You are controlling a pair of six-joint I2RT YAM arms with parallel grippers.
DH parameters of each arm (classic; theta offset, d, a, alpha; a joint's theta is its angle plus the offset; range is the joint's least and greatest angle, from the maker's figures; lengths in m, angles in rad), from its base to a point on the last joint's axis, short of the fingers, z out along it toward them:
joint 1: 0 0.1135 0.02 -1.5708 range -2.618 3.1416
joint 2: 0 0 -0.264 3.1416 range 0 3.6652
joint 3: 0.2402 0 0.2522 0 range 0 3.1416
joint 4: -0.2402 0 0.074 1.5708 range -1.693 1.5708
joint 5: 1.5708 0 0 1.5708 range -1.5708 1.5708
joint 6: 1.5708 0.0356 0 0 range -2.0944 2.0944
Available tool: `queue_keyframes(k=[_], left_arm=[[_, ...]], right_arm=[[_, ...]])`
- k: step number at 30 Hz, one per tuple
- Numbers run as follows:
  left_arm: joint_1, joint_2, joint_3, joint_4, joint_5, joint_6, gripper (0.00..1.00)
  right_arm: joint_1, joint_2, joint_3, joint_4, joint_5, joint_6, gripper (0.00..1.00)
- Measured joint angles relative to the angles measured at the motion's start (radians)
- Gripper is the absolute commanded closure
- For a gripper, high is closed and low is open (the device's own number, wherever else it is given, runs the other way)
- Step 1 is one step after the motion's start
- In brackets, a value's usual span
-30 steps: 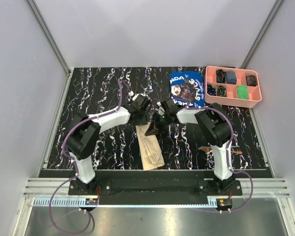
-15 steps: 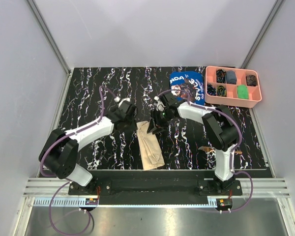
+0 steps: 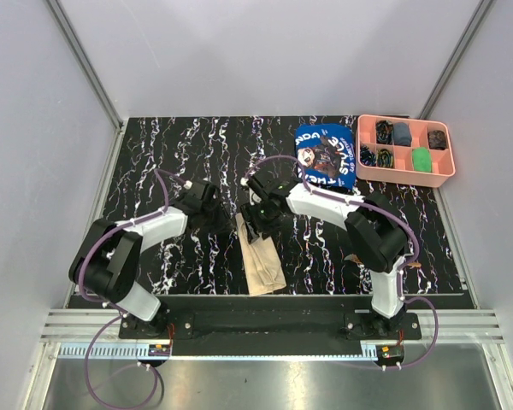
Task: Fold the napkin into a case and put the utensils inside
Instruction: Smooth out the smaller rectangle-folded napkin at the center of the board.
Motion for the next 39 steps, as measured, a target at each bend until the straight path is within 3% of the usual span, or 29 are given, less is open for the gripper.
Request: queue_keyframes(k=[6, 23, 39], left_arm=[[0.018, 0.038, -0.001, 0.043, 0.029, -0.035, 0.71], [0.020, 0.048, -0.040, 0.112, 0.038, -0.079, 0.80], [0.019, 0.067, -0.055, 0.155, 0.064, -0.097, 0.80]], right_arm=[[0.023, 0.018, 0.058, -0.039, 0.100, -0.003, 0.56], [0.039, 0.122, 0.172, -0.065, 0.176, -0.011, 0.53], [0.052, 0.165, 0.205, -0.064, 0.172, -0.011, 0.54]])
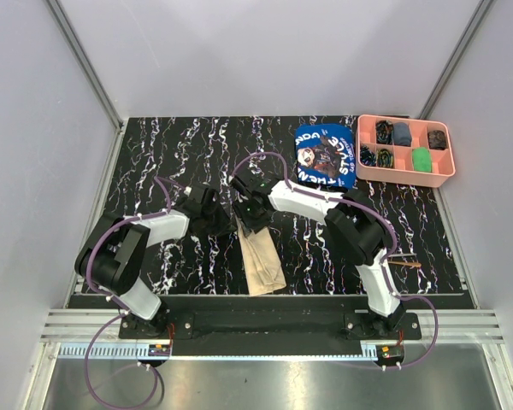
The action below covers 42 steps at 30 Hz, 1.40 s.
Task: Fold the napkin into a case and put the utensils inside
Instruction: Smooth out the smaller rectangle-folded napkin at the center of the board.
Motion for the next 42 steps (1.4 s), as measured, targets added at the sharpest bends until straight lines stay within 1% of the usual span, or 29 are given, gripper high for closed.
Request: queue_keyframes(k=[6, 9, 12, 13, 16, 19, 22, 26, 30, 34, 38, 42], left_arm=[[0.000, 0.003, -0.008, 0.017, 0.010, -0.008, 0.81], [0.000, 0.003, -0.010, 0.023, 0.012, -0.008, 0.81], [0.000, 0.003, -0.010, 0.025, 0.014, -0.009, 0.81], [0.000, 0.003, -0.011, 0.026, 0.015, -0.010, 0.81], [0.000, 0.003, -0.016, 0.036, 0.018, -0.015, 0.80], [0.000, 0.004, -0.023, 0.050, 0.023, -0.022, 0.78], [0.000, 0.004, -0.027, 0.061, 0.028, -0.026, 0.73], [0.000, -0.001, -0.043, 0.094, 0.036, -0.036, 0.69], [-0.001, -0.040, -0.077, 0.098, 0.026, -0.050, 0.64], [-0.001, -0.062, -0.081, 0.080, 0.017, -0.051, 0.61], [-0.001, -0.063, -0.081, 0.072, 0.011, -0.059, 0.61], [0.000, -0.064, -0.091, 0.084, 0.010, -0.071, 0.57]], right_arm=[[0.008, 0.000, 0.000, 0.001, -0.001, 0.002, 0.53], [0.010, 0.000, 0.000, 0.004, -0.002, 0.005, 0.54], [0.010, 0.000, 0.000, 0.008, -0.008, 0.008, 0.61], [0.010, 0.000, 0.000, 0.008, -0.009, 0.010, 0.65], [0.011, 0.002, 0.000, 0.009, -0.008, 0.014, 0.66], [0.012, 0.011, 0.000, 0.013, -0.005, 0.015, 0.70], [0.012, 0.013, 0.000, 0.015, -0.002, 0.014, 0.75], [0.012, 0.013, 0.000, 0.016, 0.003, 0.014, 0.86], [0.012, 0.014, 0.000, 0.017, 0.003, 0.011, 0.99], [0.012, 0.014, -0.006, 0.026, 0.004, 0.011, 1.00], [0.012, 0.012, -0.013, 0.035, 0.003, 0.011, 1.00], [0.012, 0.005, -0.025, 0.049, 0.003, 0.011, 1.00]])
